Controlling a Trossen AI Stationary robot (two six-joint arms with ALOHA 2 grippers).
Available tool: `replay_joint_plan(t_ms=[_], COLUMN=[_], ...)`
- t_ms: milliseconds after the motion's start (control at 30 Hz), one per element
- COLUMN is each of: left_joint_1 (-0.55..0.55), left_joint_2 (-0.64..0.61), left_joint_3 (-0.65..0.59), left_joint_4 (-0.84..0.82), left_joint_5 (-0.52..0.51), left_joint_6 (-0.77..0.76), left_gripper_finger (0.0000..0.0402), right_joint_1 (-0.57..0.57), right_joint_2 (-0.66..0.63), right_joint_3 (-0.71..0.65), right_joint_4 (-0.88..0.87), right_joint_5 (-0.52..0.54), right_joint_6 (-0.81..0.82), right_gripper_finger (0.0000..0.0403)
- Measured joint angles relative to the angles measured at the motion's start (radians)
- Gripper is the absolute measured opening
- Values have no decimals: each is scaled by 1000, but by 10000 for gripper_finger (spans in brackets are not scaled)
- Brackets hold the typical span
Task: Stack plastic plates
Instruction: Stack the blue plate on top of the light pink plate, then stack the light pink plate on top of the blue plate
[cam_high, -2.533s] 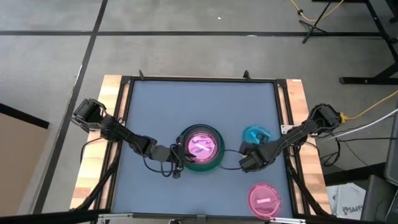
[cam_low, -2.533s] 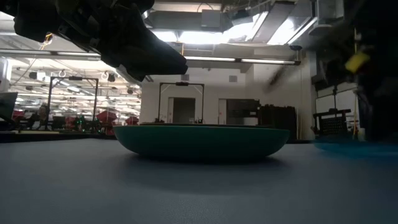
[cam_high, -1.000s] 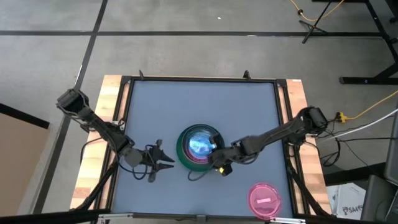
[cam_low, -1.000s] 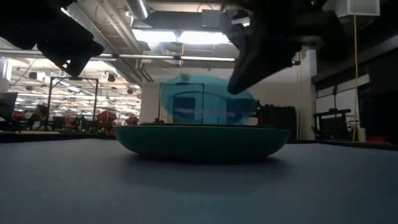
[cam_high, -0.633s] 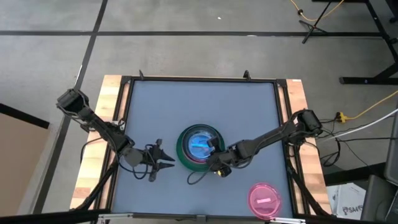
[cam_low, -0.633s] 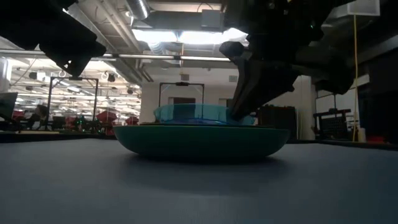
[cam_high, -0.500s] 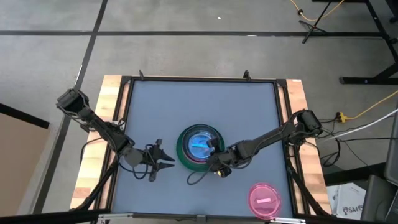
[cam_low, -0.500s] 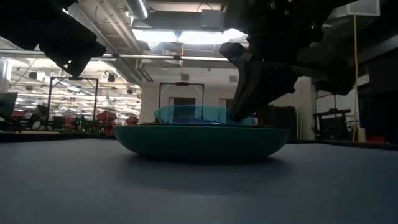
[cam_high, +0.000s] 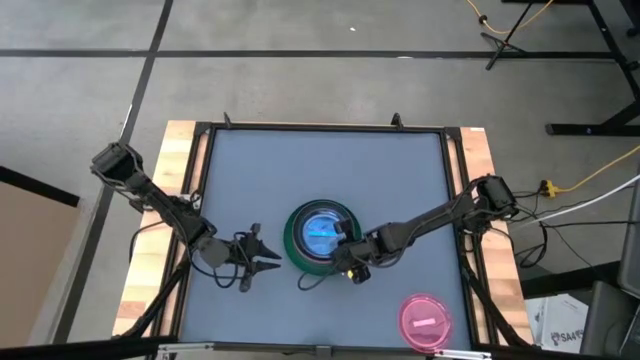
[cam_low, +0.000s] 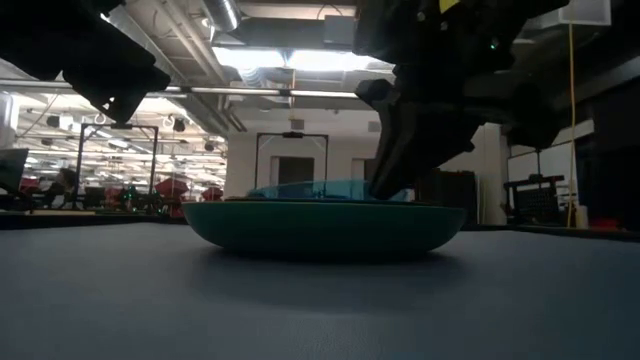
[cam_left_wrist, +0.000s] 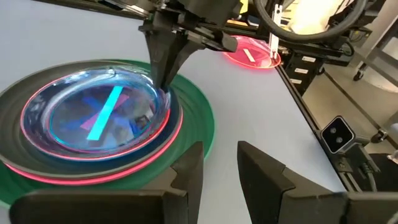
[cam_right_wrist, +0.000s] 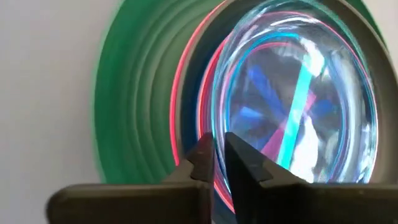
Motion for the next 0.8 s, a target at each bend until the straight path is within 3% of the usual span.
replay_joint_plan(t_ms=[400,800], left_joint_1=[0,6], left_joint_2=[0,0], left_joint_3=[0,1], left_joint_4=[0,8], left_joint_5=[0,0], left_joint_6=[0,-1], left_gripper_finger=[92,92], right_joint_1=[-9,156], right_joint_2=[-38,-243], right_joint_3=[0,0], right_joint_4=[-9,-148], right_joint_5=[-23,-143], right_joint_6=[24,449], right_gripper_finger=[113,117])
